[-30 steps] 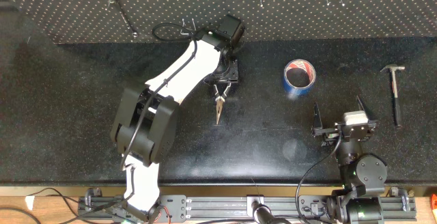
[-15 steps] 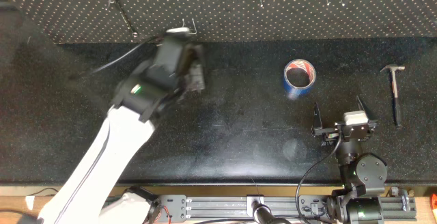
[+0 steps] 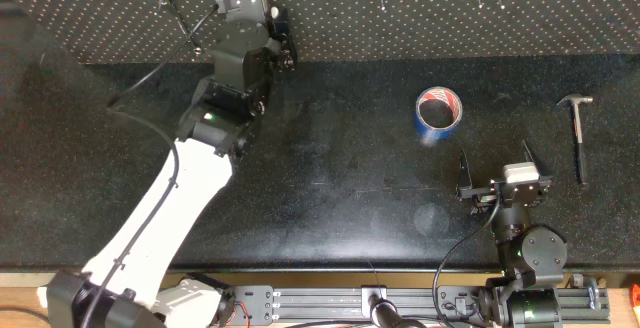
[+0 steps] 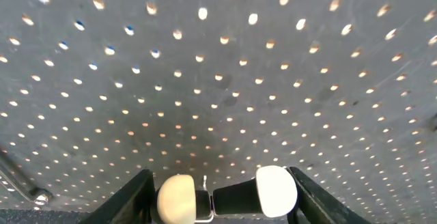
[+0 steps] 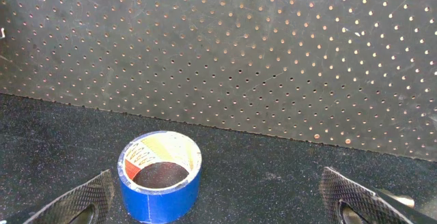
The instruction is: Place Tools Onto Pegboard
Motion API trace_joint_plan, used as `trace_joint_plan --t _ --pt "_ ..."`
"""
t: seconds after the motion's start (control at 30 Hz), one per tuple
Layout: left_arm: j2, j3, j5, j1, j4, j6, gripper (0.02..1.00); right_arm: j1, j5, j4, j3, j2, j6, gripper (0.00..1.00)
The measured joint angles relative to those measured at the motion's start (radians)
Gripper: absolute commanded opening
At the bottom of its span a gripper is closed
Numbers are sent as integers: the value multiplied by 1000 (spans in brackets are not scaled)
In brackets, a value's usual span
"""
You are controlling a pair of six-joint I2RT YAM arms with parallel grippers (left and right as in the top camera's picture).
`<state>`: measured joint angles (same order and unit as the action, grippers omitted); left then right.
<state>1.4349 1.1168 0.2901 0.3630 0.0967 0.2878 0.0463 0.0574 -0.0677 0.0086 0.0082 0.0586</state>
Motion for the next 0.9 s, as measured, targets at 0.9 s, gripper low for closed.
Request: trace_joint_plan --t 0.9 --pt "134 35 0 -47 -48 -30 27 0 0 0 0 0 0 982"
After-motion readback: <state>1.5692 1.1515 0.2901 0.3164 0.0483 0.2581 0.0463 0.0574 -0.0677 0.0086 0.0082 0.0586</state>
